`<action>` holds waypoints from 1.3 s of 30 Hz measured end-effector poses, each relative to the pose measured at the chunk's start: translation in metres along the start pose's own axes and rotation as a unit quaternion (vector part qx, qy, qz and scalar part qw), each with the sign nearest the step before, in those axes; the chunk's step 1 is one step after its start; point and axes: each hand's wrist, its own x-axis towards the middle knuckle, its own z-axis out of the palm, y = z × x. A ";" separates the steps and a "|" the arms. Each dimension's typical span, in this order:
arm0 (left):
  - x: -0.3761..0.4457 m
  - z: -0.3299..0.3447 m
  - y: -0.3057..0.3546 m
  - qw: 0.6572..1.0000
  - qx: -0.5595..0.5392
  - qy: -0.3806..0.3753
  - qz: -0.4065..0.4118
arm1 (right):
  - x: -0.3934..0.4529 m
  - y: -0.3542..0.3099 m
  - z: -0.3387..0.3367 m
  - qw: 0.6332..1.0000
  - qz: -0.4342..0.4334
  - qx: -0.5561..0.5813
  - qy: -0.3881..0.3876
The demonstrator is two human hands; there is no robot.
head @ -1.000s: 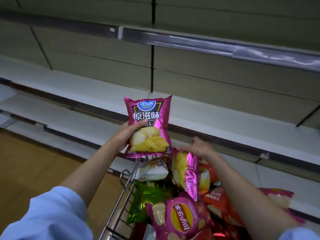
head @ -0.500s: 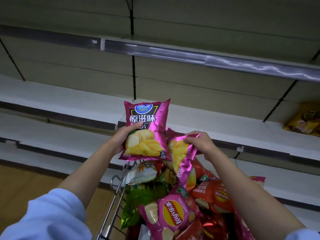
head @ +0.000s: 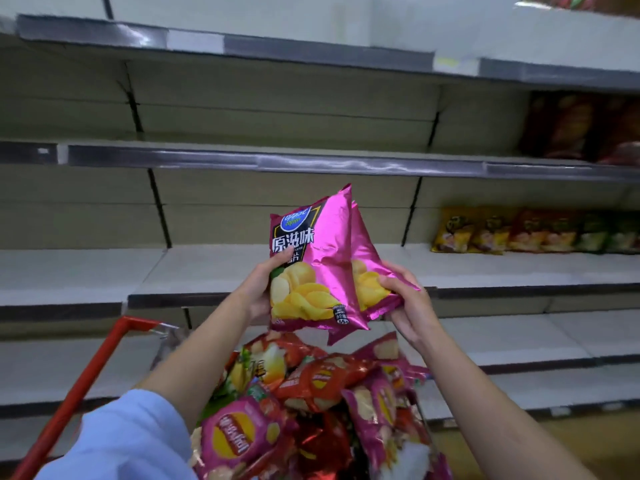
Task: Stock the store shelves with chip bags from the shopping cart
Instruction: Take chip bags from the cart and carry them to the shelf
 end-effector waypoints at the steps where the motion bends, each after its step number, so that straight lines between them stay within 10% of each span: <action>1: 0.000 0.019 -0.005 1.000 0.003 -0.009 0.005 | -0.009 -0.010 -0.014 1.000 -0.001 -0.007 -0.004; 14: 0.003 0.246 -0.096 0.980 0.061 -0.185 -0.053 | -0.095 -0.122 -0.207 0.969 0.023 -0.241 0.057; 24: 0.042 0.407 -0.169 0.954 0.097 -0.274 -0.070 | -0.172 -0.190 -0.381 0.918 -0.071 -0.236 0.312; 39: 0.174 0.693 -0.302 0.918 0.156 -0.362 -0.038 | -0.170 -0.328 -0.634 0.861 -0.122 -0.201 0.450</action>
